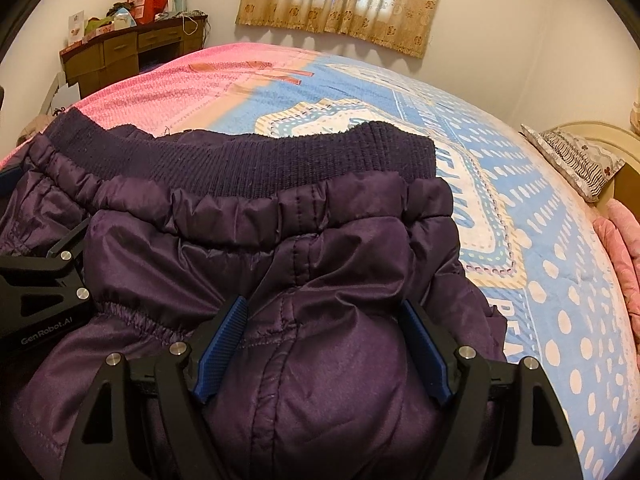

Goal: Fold large clothes

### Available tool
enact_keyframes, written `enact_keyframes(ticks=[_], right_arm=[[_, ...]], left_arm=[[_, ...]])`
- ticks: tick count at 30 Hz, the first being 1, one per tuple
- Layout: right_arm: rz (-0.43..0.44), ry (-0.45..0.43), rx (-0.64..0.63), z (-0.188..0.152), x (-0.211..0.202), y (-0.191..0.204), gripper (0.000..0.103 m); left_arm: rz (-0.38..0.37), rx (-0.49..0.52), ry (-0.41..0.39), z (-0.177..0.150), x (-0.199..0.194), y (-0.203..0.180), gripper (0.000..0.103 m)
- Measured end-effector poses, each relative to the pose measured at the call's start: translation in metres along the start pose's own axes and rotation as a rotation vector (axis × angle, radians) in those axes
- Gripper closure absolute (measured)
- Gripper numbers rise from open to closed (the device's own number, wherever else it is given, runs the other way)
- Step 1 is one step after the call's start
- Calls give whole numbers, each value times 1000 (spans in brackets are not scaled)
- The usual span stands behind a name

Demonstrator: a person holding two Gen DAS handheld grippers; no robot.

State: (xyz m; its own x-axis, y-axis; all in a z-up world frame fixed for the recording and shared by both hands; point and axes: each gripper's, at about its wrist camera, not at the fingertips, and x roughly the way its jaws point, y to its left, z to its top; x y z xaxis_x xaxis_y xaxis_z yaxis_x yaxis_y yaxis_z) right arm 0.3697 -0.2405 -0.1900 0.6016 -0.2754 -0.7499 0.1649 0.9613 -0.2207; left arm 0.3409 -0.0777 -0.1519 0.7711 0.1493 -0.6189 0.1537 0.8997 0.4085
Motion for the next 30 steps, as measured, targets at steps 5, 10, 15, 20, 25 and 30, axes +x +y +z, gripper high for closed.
enact_keyframes(ticks=[5,10,15,20,25,30], right_arm=[[-22,-3,-14,0,0,2,25],[-40,-4,-27,1,1,5,24],[-41,-4,-27,2,1,5,24],[-12,6,-9,3,0,2,24],[6,-52,25,0,-49,-12,23],[68,-238,-21,-18,-130,28,18]], left_arm=[[12,4,-6,-2,-2,2,0],[21,7,-11,-1,-3,2,0],[22,8,-12,-2,-3,1,0],[-12,6,3,-1,-4,4,0],[-214,-83,12,0,-37,52,0],[-311,-178,-128,-7,-65,139,0]])
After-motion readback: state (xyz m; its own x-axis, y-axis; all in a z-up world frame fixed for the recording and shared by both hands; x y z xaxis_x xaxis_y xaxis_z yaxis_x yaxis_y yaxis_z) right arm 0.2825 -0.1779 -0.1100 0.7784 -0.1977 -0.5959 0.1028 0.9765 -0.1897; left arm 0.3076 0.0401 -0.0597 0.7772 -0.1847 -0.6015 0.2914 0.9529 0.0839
